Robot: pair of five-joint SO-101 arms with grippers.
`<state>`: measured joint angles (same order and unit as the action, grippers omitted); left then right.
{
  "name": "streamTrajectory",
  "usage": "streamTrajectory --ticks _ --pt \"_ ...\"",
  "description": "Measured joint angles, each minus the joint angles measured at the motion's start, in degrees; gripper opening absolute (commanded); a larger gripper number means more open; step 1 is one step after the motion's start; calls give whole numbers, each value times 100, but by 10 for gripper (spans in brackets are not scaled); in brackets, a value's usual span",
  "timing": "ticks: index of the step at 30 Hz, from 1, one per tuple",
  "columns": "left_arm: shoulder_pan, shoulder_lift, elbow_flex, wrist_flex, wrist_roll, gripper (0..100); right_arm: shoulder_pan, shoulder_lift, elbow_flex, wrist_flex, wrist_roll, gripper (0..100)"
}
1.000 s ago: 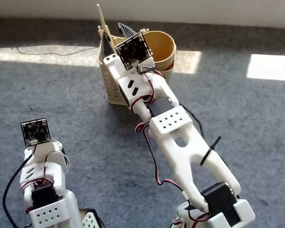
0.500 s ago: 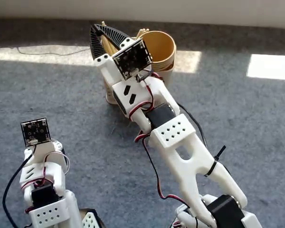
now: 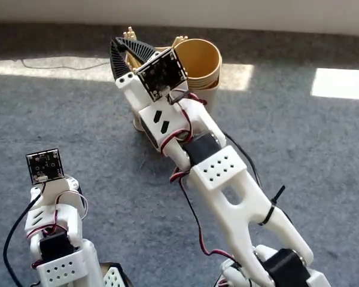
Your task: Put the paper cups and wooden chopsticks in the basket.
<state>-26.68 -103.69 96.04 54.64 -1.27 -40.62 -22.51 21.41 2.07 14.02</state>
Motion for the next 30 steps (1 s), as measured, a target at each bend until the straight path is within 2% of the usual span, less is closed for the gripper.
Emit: streamTrajectory --ticks 8,12,16,25,30 --pt "0 0 0 0 0 11 -79 -1538 1248 1556 -35 14" --pt "0 0 0 0 0 11 53 -2602 2268 1662 -35 14" --pt "9 0 0 0 0 7 501 -3648 3182 1679 -35 14" --pt "642 0 0 0 0 7 1160 -6013 5090 1705 -35 14" --pt "897 0 0 0 0 7 1495 -7288 5626 2444 -35 14"
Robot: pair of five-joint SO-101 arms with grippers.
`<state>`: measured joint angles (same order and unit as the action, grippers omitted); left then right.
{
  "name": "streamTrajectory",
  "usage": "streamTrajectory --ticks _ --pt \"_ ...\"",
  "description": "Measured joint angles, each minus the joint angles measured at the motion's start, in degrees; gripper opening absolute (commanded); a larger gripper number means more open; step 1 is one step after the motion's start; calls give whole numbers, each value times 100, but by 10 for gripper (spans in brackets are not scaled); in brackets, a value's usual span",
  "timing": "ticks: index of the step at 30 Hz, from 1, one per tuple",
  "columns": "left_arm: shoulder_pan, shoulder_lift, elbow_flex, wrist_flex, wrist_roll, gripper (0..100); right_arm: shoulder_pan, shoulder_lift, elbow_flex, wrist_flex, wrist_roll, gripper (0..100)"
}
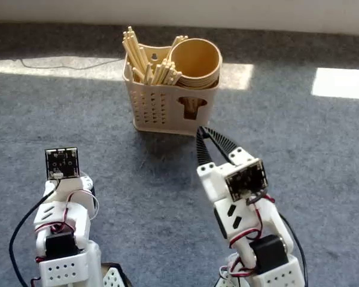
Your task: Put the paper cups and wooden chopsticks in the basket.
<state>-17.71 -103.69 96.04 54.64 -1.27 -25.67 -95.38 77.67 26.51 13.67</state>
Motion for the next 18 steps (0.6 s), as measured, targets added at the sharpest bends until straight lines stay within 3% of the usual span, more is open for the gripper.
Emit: streamTrajectory --ticks 4,18 --pt "35 0 0 0 0 7 255 -879 44 686 0 14" --pt "35 0 0 0 0 10 1345 -958 703 2119 0 14"
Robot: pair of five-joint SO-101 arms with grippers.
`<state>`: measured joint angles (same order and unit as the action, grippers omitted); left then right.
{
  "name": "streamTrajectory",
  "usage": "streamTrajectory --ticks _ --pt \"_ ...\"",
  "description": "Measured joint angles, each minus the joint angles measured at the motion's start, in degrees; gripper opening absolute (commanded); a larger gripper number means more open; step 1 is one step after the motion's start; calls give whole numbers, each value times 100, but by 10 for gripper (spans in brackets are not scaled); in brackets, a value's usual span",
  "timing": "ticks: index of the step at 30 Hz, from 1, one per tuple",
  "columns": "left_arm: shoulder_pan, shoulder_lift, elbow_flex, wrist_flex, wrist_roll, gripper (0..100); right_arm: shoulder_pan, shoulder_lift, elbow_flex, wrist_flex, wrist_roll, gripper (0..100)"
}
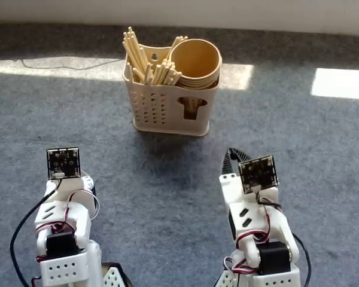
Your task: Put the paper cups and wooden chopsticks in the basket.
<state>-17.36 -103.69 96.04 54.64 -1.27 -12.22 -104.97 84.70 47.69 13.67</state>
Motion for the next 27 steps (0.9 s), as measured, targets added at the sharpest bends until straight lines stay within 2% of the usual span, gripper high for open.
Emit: streamTrajectory --ticks 13,20,27 --pt "18 0 0 0 0 10 105 0 589 2488 0 9" --pt "18 0 0 70 0 8 123 0 1099 2488 -237 8" --pt "404 0 0 1125 0 7 281 0 1108 2488 -668 5"
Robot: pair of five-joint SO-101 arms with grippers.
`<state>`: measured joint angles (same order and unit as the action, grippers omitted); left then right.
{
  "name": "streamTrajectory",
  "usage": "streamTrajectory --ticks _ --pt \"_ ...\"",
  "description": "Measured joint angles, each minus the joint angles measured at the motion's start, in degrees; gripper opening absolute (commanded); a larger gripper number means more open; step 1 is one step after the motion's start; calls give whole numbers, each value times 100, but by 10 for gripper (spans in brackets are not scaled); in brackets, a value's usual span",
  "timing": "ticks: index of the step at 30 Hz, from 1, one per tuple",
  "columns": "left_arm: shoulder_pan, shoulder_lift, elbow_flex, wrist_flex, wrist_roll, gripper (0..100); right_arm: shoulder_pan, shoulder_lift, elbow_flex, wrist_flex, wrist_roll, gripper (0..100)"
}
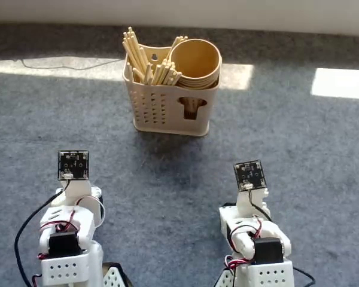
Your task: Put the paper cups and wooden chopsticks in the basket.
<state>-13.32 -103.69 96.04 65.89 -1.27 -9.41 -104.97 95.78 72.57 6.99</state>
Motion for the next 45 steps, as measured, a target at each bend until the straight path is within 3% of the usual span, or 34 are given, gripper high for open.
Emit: streamTrajectory --ticks 6,13,18,45 --pt "176 0 0 738 0 7 1020 0 0 0 -167 5" --pt "176 0 0 958 0 7 1424 0 0 0 800 5" --pt "176 0 0 958 0 7 1802 0 0 0 967 5" --pt "176 0 0 958 0 7 1855 0 0 0 976 5"
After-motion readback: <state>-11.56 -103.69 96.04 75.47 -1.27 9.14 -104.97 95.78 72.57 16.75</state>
